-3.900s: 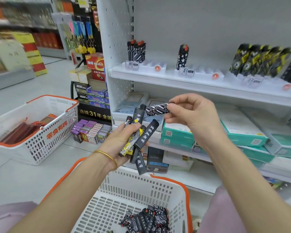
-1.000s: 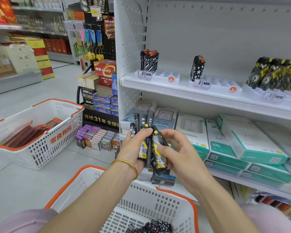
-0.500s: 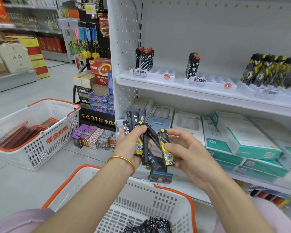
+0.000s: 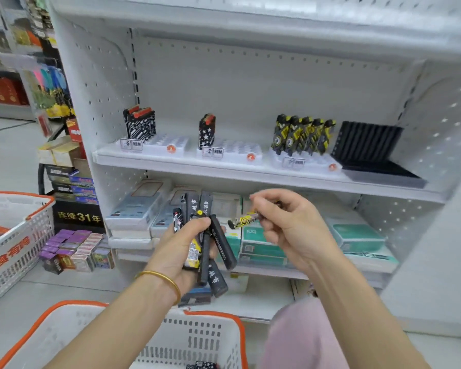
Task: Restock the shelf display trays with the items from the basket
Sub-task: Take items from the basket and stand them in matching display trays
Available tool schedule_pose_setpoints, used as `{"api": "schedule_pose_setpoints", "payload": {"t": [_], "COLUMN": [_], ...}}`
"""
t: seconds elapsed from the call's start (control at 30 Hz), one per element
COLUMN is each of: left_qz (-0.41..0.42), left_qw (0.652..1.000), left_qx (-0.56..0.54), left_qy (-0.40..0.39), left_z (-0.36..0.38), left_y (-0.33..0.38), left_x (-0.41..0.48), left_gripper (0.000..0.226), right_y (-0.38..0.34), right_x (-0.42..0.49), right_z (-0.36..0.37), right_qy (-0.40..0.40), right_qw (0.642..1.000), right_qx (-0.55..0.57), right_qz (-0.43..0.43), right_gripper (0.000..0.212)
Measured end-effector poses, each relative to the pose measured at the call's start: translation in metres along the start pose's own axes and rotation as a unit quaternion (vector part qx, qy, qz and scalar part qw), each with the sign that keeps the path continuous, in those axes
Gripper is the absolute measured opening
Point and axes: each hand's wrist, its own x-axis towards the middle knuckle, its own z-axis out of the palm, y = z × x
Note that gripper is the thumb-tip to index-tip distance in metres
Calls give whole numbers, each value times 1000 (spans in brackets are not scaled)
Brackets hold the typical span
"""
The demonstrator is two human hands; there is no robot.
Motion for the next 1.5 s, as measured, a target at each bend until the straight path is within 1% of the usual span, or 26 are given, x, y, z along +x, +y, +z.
{"api": "schedule_pose_setpoints", "payload": {"t": [0.07, 0.13, 0.17, 0.23, 0.27, 0.33, 0.4, 0.47, 0.53, 0.63, 0.73, 0.9, 1.1, 1.2, 1.27, 1.33, 1.4, 1.43, 1.5], "left_qz": [-2, 5, 10, 19, 19, 11, 8, 9, 7, -1, -17, -27, -24, -20, -17, -16, -15, -13, -2], "left_qw": [1000, 1000, 1000, 999, 999, 999, 999, 999, 998, 998, 997, 996, 995, 995, 995, 996, 996, 996, 997], "left_qx": [1, 3, 4, 9, 11, 18, 30, 36, 35, 26, 25, 19, 14, 14, 13, 9, 4, 1, -8], "left_qy": [-10, -19, -23, -27, -29, -35, -31, -36, -45, -60, -71, -82, -95, -97, -95, -92, -91, -89, -80], "left_z": [22, 42, 50, 66, 73, 87, 97, 104, 109, 115, 119, 123, 123, 124, 125, 126, 126, 126, 127], "left_y": [2, 2, 1, 0, -1, -4, -10, -14, -19, -22, -23, -23, -21, -20, -18, -16, -14, -14, -13], "left_x": [-3, -6, -6, -8, -10, -13, -11, -9, -8, -7, -5, -1, 2, 1, 0, -1, -3, -3, -2], "left_gripper": [19, 23, 27, 29, 26, 28, 41, 47, 47, 49, 68, 70, 71, 70, 70, 71, 71, 72, 73], "right_y": [-22, -45, -57, -79, -89, -104, -111, -112, -113, -116, -116, -108, -95, -93, -94, -95, -97, -97, -95], "right_x": [-2, -1, 2, 13, 22, 43, 66, 85, 100, 113, 117, 119, 118, 118, 116, 106, 85, 72, 43], "right_z": [-15, -32, -40, -54, -60, -69, -74, -78, -80, -80, -78, -75, -74, -79, -81, -82, -83, -83, -80], "right_qy": [5, 2, 13, 71, 109, 164, 172, 162, 142, 109, 93, 116, 156, 160, 154, 158, 158, 137, 48], "right_qw": [1000, 999, 999, 988, 972, 924, 882, 841, 809, 785, 752, 754, 733, 720, 718, 735, 773, 806, 884], "right_qx": [27, 32, 11, -86, -155, -297, -396, -474, -534, -580, -614, -588, -603, -620, -624, -597, -543, -510, -430], "right_qz": [-5, -21, -43, -107, -138, -177, -189, -202, -200, -190, -221, -270, -275, -267, -267, -280, -287, -268, -174], "right_gripper": [9, 14, 16, 16, 18, 22, 19, 17, 21, 29, 34, 27, 24, 23, 24, 29, 28, 23, 14]}}
